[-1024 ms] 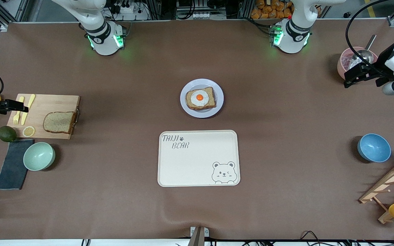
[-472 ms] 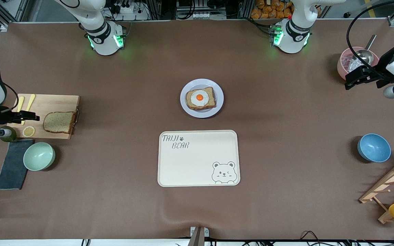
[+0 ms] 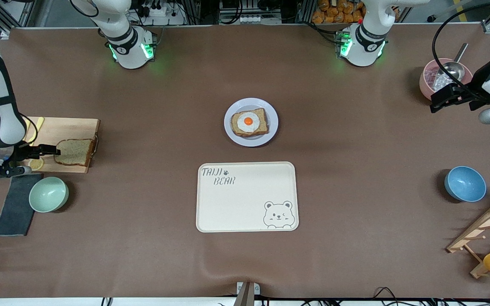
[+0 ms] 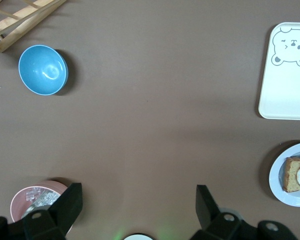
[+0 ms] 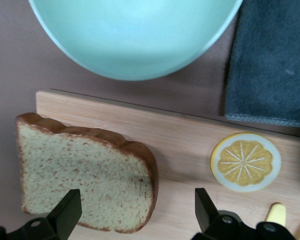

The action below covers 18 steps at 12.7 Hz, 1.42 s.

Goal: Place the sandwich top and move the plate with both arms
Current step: 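Move the right gripper over the bread slice on the cutting board, then grasp the bread slice with the right gripper and lift it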

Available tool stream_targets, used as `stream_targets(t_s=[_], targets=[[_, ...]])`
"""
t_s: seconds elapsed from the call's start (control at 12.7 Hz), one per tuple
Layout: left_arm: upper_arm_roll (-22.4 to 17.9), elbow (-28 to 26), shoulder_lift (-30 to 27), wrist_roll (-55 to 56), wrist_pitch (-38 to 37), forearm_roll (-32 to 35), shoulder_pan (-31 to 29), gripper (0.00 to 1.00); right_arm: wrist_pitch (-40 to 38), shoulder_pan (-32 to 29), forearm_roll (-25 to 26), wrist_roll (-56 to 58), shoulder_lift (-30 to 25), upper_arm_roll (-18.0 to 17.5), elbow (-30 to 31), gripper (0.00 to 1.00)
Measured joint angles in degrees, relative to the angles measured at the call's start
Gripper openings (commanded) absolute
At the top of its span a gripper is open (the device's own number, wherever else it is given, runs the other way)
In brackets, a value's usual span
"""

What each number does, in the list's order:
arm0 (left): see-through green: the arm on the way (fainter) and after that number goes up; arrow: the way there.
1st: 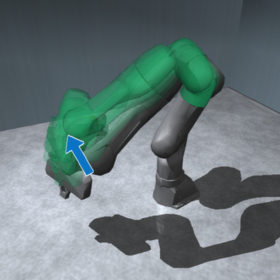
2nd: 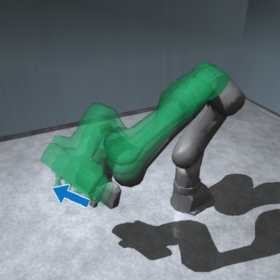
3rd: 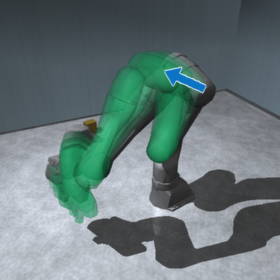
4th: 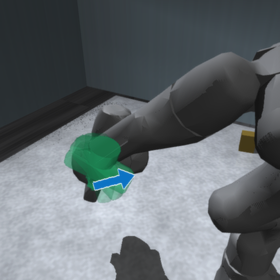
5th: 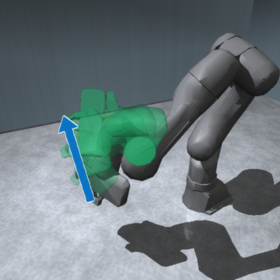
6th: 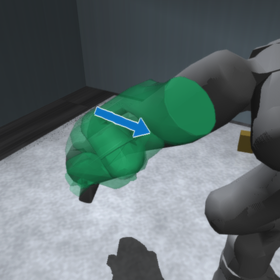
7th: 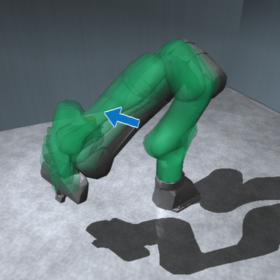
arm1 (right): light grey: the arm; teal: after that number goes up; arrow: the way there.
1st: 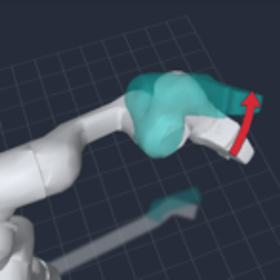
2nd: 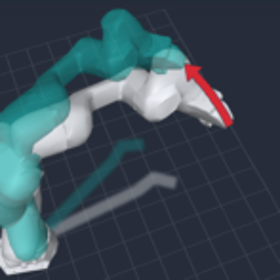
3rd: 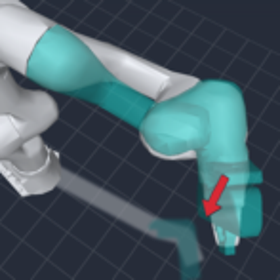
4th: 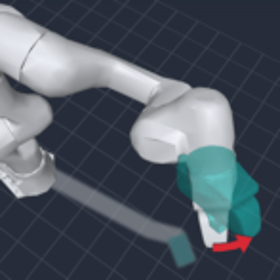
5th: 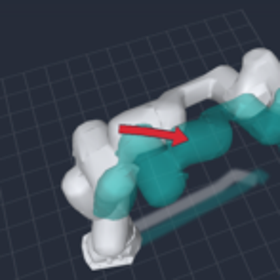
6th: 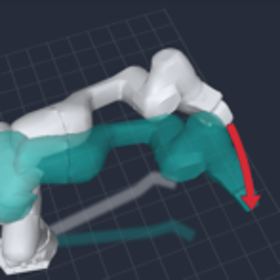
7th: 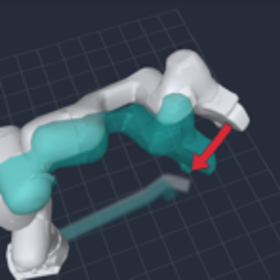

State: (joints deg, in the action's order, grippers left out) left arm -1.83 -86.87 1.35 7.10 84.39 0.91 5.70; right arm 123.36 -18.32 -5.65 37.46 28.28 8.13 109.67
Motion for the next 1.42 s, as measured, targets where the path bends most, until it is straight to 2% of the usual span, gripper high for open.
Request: stream_targets(t_s=[0.47, 0.63, 0.71, 0.79, 1.42], targets=[[0.2, -0.6, -1.2, 0.0, -0.7, 0.0, -0.5, 1.0, 4.0, -0.1, -0.1, 0.0, 0.7, 0.0, 4.1, 1.0], [0.3, -0.8, -1.8, 0.0, -0.9, 0.0, -0.5, 1.0, 4.0, -0.1, -0.1, 0.0, 1.0, 0.0, 4.1, 0.37], [0.3, -0.8, -2.1, 0.0, -1.1, 0.0, -0.5, 1.0, 4.0, -0.1, -0.1, 0.0, 0.9, 0.0, 4.1, 0.16], [0.3, -0.8, -2.4, 0.0, -1.1, 0.0, -0.5, 1.0, 3.9, -0.1, -0.4, 0.0, 0.9, -0.1, 4.1, 0.01], [0.4, -1.7, -2.7, 0.0, -1.4, 0.0, -0.5, 1.0, 3.2, -0.1, -0.8, 0.2, 0.6, -0.4, 4.1, 0.0]])
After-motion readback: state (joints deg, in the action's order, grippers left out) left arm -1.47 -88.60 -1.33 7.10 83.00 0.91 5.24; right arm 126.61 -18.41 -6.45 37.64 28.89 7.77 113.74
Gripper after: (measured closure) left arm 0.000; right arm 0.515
